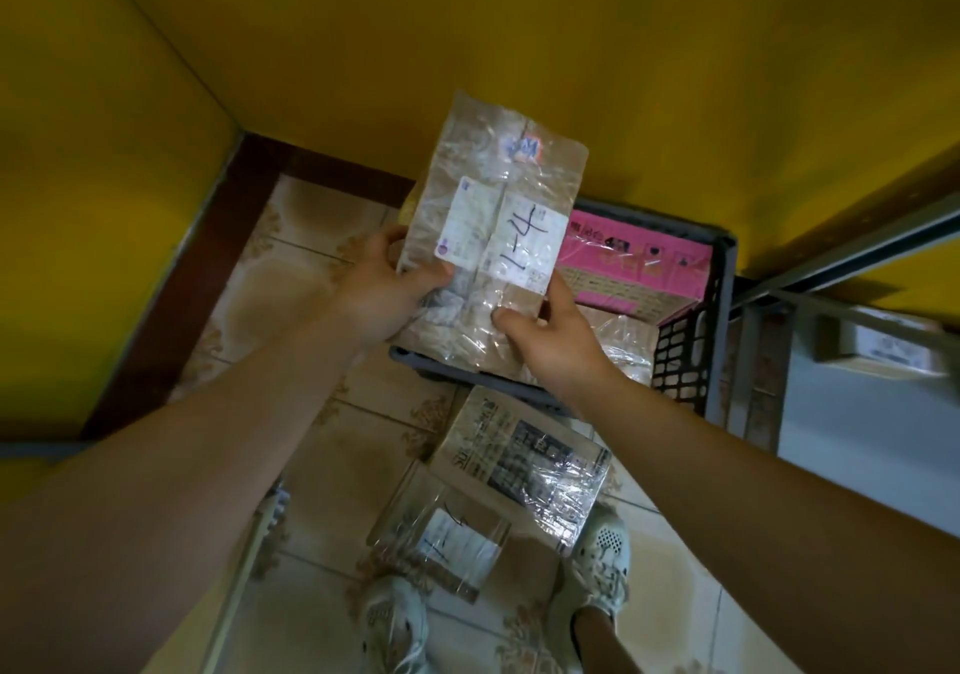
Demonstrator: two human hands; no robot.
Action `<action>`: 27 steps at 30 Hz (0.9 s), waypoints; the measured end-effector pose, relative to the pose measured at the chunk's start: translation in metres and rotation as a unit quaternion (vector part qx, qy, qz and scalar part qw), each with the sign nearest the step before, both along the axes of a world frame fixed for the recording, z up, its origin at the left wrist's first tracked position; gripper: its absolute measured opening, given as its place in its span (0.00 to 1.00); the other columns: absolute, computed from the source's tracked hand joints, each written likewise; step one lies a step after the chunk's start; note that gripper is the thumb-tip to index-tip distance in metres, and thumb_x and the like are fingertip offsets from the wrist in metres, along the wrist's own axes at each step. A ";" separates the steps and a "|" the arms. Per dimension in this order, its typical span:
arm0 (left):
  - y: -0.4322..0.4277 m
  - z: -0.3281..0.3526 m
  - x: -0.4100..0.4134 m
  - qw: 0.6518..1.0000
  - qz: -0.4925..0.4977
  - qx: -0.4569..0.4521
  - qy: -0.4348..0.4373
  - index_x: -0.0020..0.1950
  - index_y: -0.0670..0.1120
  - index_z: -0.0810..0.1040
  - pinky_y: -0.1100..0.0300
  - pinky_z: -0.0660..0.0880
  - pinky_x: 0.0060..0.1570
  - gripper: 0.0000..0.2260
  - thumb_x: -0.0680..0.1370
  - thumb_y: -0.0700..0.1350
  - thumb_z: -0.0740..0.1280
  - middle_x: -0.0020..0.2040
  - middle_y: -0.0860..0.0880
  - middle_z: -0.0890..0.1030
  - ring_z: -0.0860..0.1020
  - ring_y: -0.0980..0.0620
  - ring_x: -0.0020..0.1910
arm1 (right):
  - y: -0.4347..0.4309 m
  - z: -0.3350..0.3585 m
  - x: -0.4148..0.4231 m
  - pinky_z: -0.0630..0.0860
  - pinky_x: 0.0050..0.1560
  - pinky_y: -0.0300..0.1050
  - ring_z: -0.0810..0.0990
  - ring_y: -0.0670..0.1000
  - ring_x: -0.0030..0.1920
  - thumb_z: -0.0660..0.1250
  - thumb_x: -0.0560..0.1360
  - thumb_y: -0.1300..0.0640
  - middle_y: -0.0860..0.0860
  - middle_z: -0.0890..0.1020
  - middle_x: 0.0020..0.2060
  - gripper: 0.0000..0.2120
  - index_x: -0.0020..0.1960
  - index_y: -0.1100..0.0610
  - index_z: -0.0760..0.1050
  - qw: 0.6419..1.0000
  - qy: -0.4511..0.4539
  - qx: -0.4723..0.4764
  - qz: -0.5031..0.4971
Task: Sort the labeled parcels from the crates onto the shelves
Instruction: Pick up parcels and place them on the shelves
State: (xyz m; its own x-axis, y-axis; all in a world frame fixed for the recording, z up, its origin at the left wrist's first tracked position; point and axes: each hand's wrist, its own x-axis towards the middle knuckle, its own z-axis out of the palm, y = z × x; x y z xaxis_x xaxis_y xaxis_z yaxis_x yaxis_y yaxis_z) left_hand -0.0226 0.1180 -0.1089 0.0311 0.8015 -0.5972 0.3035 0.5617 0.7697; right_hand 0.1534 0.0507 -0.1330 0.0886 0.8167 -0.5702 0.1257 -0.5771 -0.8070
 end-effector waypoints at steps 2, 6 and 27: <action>-0.015 0.000 -0.011 1.000 0.000 0.009 -0.018 0.72 0.50 0.64 0.62 0.79 0.38 0.30 0.73 0.44 0.74 0.55 0.53 0.80 0.83 0.56 0.46 | -0.017 0.004 -0.011 0.76 0.40 0.36 0.81 0.45 0.46 0.69 0.78 0.54 0.41 0.79 0.51 0.27 0.73 0.44 0.62 1.000 -0.009 -0.001 -0.007; -0.045 0.002 -0.029 0.999 -0.028 0.017 -0.041 0.72 0.48 0.65 0.65 0.79 0.38 0.29 0.74 0.43 0.73 0.55 0.52 0.81 0.83 0.56 0.47 | -0.052 0.008 -0.032 0.73 0.34 0.36 0.81 0.42 0.38 0.69 0.77 0.48 0.43 0.80 0.48 0.29 0.74 0.42 0.60 0.999 -0.051 0.005 -0.006; -0.300 -0.071 -0.147 0.977 0.202 -0.043 0.058 0.59 0.51 0.75 0.57 0.80 0.36 0.12 0.76 0.44 0.70 0.49 0.48 0.83 0.84 0.51 0.43 | -0.248 -0.087 -0.058 0.73 0.57 0.44 0.75 0.53 0.62 0.61 0.81 0.43 0.53 0.68 0.73 0.32 0.79 0.52 0.55 0.969 -0.122 -0.121 0.180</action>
State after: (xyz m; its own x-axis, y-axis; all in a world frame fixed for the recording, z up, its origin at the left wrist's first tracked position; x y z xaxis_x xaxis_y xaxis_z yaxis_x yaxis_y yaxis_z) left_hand -0.1692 -0.1816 -0.1802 -0.3494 0.6809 -0.6437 0.1257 0.7148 0.6879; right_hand 0.0955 -0.1974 -0.2195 -0.0203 0.6648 -0.7467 0.5232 -0.6294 -0.5746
